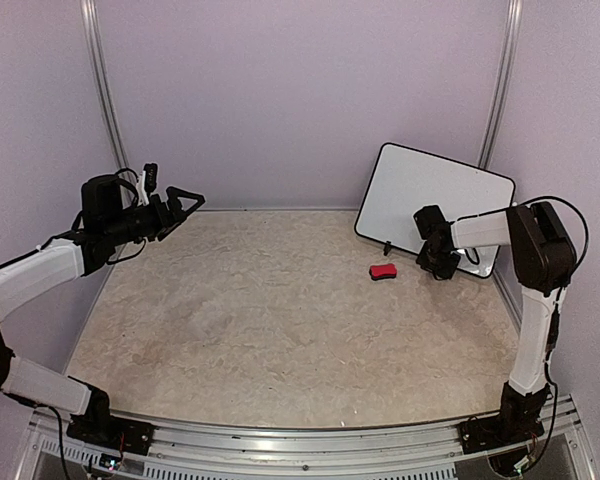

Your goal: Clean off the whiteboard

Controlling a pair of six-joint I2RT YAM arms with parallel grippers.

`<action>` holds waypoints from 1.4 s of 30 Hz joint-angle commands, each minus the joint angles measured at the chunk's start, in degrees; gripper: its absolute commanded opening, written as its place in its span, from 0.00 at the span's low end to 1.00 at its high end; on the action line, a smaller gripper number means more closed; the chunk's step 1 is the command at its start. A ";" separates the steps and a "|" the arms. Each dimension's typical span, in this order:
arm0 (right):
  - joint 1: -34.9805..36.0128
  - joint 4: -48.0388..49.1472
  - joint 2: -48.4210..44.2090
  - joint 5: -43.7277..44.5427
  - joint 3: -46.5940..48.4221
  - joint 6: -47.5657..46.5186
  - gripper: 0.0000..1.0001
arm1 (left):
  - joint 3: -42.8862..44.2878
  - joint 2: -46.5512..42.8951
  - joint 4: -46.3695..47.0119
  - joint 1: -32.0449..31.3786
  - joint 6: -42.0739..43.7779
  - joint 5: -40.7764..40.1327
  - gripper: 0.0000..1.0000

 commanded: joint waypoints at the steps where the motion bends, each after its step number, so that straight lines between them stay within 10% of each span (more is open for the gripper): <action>1: -1.85 -3.70 -0.53 3.18 -1.58 1.49 0.33 | -0.75 0.18 1.94 0.37 -0.24 0.70 0.99; 16: -1.28 -0.67 -2.41 0.19 -5.95 1.79 0.40 | -0.86 0.25 2.19 0.37 -0.39 0.89 0.99; 42: 13.01 4.17 -18.38 1.55 -20.48 -4.99 0.99 | -0.96 -0.23 1.86 0.32 0.32 -0.09 0.99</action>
